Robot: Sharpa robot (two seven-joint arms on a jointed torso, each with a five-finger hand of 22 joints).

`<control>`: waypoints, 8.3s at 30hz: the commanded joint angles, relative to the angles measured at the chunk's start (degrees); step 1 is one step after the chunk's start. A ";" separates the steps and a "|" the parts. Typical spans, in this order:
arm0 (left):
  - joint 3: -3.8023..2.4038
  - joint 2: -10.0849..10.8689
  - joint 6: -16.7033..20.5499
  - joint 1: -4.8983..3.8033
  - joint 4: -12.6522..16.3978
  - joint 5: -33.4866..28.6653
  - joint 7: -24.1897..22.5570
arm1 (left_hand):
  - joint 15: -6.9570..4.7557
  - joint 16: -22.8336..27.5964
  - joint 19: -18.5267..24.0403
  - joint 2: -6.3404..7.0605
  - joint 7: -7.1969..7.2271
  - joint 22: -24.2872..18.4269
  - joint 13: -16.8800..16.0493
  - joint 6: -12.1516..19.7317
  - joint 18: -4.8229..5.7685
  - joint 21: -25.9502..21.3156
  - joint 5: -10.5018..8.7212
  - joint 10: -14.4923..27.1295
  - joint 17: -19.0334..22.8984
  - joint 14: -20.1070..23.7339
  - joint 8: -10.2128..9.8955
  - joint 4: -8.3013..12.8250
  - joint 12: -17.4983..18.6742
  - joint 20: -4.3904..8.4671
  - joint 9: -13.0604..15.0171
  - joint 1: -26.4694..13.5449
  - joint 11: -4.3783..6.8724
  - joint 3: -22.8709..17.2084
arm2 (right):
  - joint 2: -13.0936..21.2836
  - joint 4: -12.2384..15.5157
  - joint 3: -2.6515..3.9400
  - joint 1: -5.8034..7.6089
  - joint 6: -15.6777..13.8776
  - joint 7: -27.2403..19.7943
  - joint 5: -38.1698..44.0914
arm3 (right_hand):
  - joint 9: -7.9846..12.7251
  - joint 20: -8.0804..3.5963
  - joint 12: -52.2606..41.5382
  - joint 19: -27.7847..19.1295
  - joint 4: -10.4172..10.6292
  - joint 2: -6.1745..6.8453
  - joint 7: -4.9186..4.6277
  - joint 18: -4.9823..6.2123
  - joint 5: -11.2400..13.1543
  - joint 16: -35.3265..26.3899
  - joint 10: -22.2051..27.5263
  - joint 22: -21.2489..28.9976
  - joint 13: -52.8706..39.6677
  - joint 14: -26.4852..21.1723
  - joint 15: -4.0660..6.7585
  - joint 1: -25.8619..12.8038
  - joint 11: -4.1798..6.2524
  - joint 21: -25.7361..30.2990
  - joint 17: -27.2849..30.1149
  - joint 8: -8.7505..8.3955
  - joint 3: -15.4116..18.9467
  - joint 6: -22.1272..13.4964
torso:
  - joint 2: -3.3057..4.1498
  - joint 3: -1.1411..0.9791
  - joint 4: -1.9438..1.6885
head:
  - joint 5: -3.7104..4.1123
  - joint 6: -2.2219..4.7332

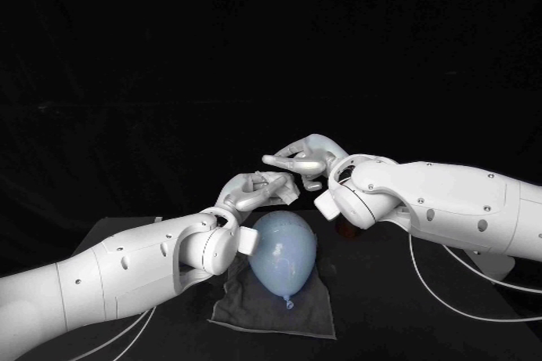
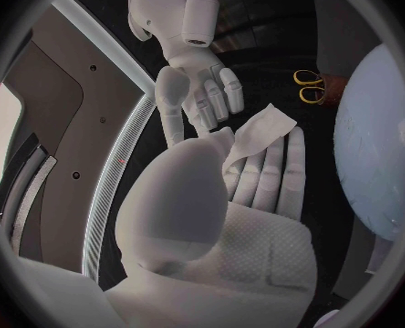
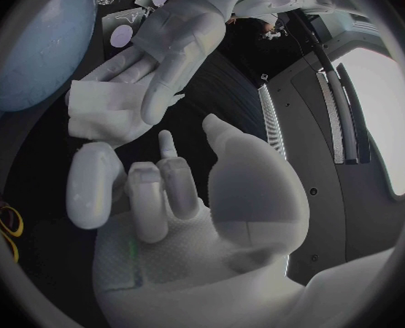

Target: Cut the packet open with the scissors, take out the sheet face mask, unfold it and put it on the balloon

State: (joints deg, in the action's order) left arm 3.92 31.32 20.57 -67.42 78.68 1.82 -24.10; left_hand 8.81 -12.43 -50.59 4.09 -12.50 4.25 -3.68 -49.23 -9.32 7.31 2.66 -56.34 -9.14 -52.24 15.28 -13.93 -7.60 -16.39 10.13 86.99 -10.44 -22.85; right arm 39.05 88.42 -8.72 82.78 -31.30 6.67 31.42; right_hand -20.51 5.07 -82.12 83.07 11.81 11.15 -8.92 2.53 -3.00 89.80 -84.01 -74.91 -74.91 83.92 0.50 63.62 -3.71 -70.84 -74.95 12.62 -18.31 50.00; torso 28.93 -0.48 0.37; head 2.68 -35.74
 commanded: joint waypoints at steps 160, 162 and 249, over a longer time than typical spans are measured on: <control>-0.01 12.71 -28.26 -0.18 8.10 8.19 4.60 | -3.52 -9.06 11.49 -1.72 10.81 26.53 1.21 29.99 -1.05 36.93 0.05 30.44 -9.52 -9.76 -12.39 30.22 5.20 5.92 -5.71 -2.06 0.90 -31.72 | 17.02 9.17 -2.21 -6.81 7.82 -14.29 -15.03 | 3.45 0.48 36.53 -8.50 1.24 -6.32 0.36 5.03 -0.81 -9.35 15.56 -1.48 16.71 1.53 0.03 14.06 0.14 25.36 -0.32 -5.35 7.83 4.98 | -0.04 0.03 -0.03 | 1.23 -1.38; -0.01 12.72 -28.28 -0.18 8.15 8.29 4.62 | -3.71 -9.66 11.46 -1.60 10.90 26.46 1.45 30.11 -1.11 36.95 0.05 33.98 -9.37 -9.58 -12.39 30.22 5.46 6.00 -5.68 -2.26 1.39 -32.05 | 17.03 9.07 -2.21 -6.82 8.21 -14.12 -15.24 | 3.52 0.46 44.82 -8.68 2.07 -6.43 0.41 5.12 -0.80 -9.67 18.49 -0.93 23.72 1.38 0.03 14.69 0.16 26.53 0.01 -5.33 8.32 4.84 | -0.04 0.04 -0.04 | 1.25 -1.37; 0.02 15.28 -31.93 -0.14 11.28 -4.85 5.87 | -1.49 -16.35 11.61 -0.57 4.64 25.66 0.89 30.54 -0.71 37.13 0.03 23.87 -7.25 -6.59 -12.11 30.47 4.80 4.81 -5.12 -2.00 -1.63 -34.44 | 11.58 9.95 -2.23 -13.01 -21.75 -23.71 41.90 | 5.17 -0.01 -1.76 1.36 -5.40 -5.57 0.88 0.61 0.16 0.20 -2.31 -10.96 -10.02 6.08 0.33 24.06 0.54 -2.14 -15.05 -5.13 6.03 9.27 | 0.00 -0.01 0.00 | 1.43 -1.95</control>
State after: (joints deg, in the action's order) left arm 4.00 46.63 -10.43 -67.49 89.78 -1.59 -17.82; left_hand 6.99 -28.39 -38.81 3.63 -7.60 29.82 -2.86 -18.72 -8.90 44.11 2.33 -32.89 -16.46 -58.96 2.87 15.90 -3.15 -11.19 5.00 84.49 -12.23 -56.90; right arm 50.69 98.24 -11.00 69.86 -50.65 -15.64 69.90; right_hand -15.29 5.04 -69.55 83.65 6.55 5.15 -7.98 3.93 -3.22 89.64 -78.20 -74.93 -74.90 84.01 0.59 87.61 -4.39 -72.87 -74.90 7.73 -12.19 58.75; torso 28.89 -0.52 0.36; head 4.09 -37.68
